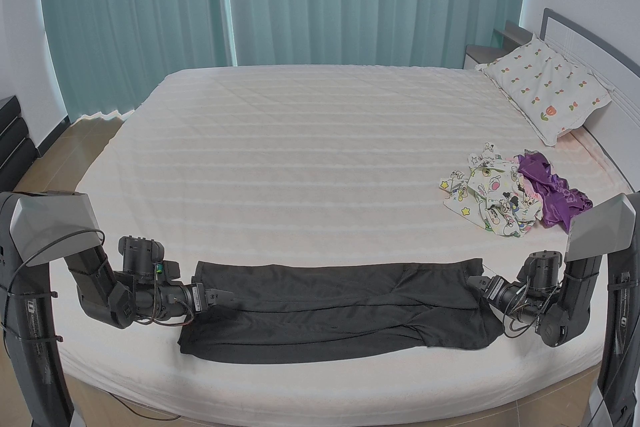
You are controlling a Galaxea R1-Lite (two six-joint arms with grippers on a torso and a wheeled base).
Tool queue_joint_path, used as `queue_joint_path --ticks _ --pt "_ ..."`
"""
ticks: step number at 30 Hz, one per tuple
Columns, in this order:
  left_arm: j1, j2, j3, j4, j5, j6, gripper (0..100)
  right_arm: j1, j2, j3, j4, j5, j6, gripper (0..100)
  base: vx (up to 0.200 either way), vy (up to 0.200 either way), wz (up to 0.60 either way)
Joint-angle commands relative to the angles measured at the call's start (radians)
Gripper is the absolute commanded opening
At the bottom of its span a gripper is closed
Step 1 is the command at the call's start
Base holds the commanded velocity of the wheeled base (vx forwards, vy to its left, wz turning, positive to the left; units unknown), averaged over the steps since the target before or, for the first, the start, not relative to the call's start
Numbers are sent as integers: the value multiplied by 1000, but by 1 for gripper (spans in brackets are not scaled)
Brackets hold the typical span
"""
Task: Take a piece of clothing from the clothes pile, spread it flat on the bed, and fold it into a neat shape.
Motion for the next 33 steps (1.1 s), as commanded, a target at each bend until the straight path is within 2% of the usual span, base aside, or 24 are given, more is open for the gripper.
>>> queue_joint_path --ticks 1,15,18,25,33 --pt "-6 -22 5 -2 2 0 100 0 -2 0 0 0 1 100 0 0 0" --pt "-3 21 -12 -2 25 11 100 2 -2 0 0 0 0 100 0 0 0" --pt "-6 39 -22 1 72 12 100 2 -2 0 0 0 0 100 0 0 0" --pt "-9 78 -58 1 89 11 100 2 -2 0 0 0 0 100 0 0 0" --pt "-50 108 -82 0 123 7 100 2 0 0 0 0 0 100 0 0 0"
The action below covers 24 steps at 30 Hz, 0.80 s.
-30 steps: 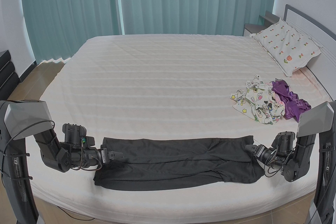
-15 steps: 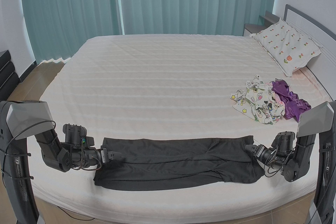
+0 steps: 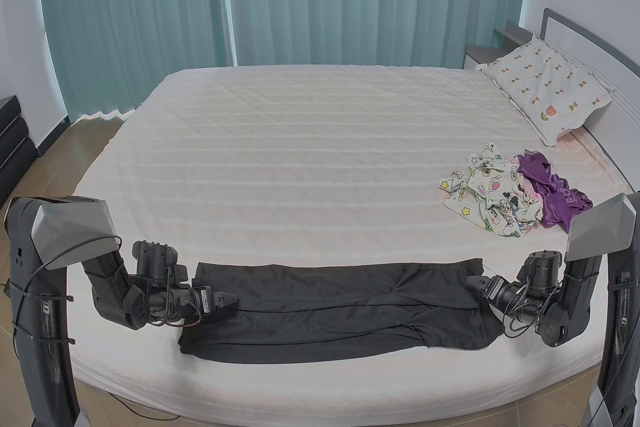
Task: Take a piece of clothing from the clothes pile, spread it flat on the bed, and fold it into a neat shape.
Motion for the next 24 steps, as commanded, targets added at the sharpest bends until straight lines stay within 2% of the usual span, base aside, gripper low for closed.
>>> queue_joint_path --ticks 1,7,8,17,24 --pt "-20 24 -10 0 2 -2 100 2 2 0 0 0 0 100 0 0 0" --pt "-20 27 -15 2 4 -6 100 5 2 0 0 0 0 100 0 0 0" --pt "-20 27 -15 2 4 -6 0 5 2 0 0 0 0 100 0 0 0" --pt "-18 16 2 0 9 -8 0 6 -1 11 -13 0 0 100 0 0 0" --pt "-15 -14 28 0 102 -9 0 5 -6 24 -28 0 0 100 0 0 0"
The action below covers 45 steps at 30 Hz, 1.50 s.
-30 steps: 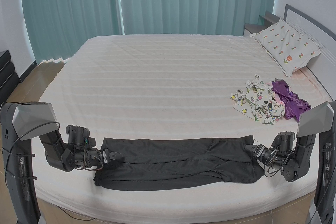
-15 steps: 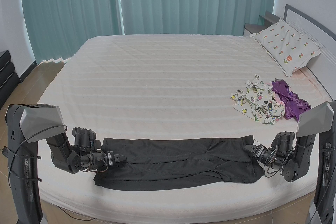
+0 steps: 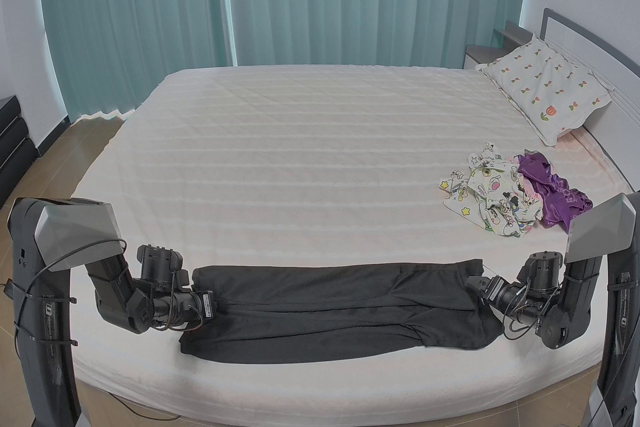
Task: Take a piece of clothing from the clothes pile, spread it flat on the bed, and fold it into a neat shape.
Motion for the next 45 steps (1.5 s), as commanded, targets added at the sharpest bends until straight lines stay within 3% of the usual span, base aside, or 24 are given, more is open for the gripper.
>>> queue_joint_path --ticks 1,11,20,26,30,36,38,45 --pt "4 -35 22 0 18 -2 0 -4 -6 6 -1 0 0 100 0 0 0" --pt "84 -153 39 38 19 -37 0 -29 -23 13 -18 8 0 100 0 0 0" --pt "176 -293 12 188 18 -29 0 -32 -21 15 -18 9 2 100 0 0 0" --pt "300 -357 -90 372 -2 -22 0 -33 -23 15 -24 9 2 100 0 0 0" --pt "308 -371 -106 431 -11 -25 0 -33 -24 18 -30 9 2 100 0 0 0" --pt "229 -408 -93 437 -1 -89 0 -33 -34 26 -30 12 2 100 0 0 0" --pt "157 -412 -96 437 24 -198 0 -33 -34 27 -30 14 3 100 0 0 0" --pt "-47 -406 -96 475 187 -318 0 -33 -31 30 -43 16 3 100 0 0 0"
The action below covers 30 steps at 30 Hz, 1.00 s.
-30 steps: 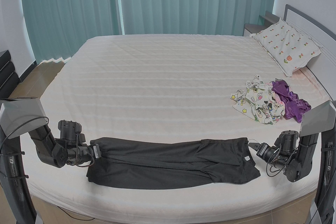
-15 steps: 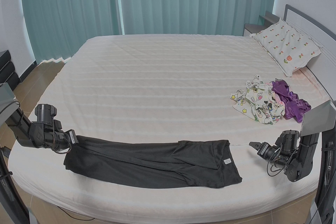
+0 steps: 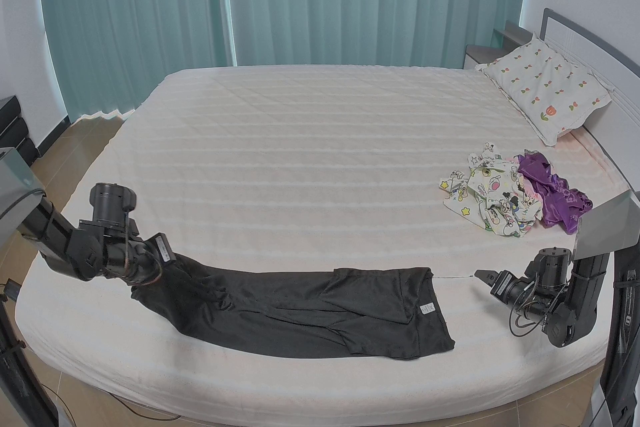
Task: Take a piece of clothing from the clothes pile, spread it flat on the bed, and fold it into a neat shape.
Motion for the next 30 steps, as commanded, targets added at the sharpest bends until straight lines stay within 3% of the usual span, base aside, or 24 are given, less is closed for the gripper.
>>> queue_joint_path --ticks 1,8,30 --pt "-153 -6 -1 23 97 -86 0 0 2 4 -8 2 1 100 0 0 0" --pt "-273 -6 -21 43 143 -172 0 0 0 5 -8 2 1 100 0 -114 0" --pt "-380 82 -130 91 175 -177 0 2 -2 25 -45 8 2 100 0 -200 0"
